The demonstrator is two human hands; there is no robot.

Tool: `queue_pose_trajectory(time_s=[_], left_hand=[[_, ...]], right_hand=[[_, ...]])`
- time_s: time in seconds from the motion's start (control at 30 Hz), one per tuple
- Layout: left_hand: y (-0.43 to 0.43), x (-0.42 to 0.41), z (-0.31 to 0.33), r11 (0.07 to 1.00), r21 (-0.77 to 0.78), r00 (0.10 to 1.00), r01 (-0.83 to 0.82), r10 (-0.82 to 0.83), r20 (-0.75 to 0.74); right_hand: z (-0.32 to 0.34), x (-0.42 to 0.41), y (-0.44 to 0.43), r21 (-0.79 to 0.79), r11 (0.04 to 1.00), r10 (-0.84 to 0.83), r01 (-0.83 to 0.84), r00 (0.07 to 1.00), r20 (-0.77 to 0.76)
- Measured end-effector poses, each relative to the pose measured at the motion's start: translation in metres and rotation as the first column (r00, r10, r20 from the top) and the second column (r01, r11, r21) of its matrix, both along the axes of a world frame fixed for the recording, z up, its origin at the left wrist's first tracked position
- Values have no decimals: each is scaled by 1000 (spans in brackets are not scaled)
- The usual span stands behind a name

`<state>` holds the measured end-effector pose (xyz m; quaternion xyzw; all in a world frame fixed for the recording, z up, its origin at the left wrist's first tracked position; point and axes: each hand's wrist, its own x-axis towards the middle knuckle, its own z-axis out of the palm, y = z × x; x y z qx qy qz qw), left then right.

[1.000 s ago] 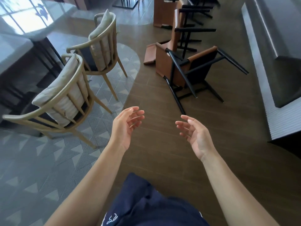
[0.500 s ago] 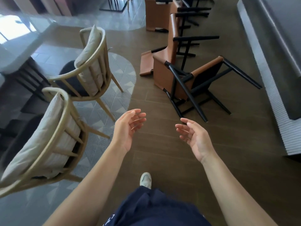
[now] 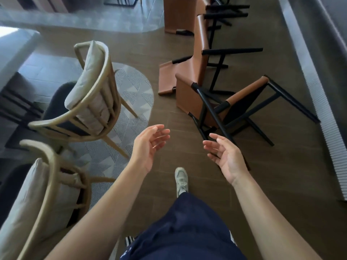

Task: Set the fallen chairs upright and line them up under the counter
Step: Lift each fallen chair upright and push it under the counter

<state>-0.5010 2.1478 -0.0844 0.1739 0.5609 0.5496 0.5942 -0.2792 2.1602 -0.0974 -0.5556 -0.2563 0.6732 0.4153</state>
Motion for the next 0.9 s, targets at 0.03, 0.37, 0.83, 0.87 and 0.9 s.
queue_pose_trajectory(time_s=[0.03,0.37,0.83,0.87,0.9], left_hand=[[17,-2,0,1000,-1,1000,-6,6,-4],[189,-17,4,997,-36,995,-68,71,67],[370,-64,-52,983,-180,994,25,-5,112],[384,-71,-55,981,-190,994,42,-21,111],[399,-78,-56,980,-191,994,60,-41,104]], right_hand=[[-3,-3,19,-2,1000,10,-10,1000,2],[-4,-17,206,-8,996,87,-87,995,58],[-45,-76,375,-116,993,-17,31,993,117],[-48,-82,385,-133,990,-32,47,993,115],[-51,-88,393,-148,987,-46,63,992,115]])
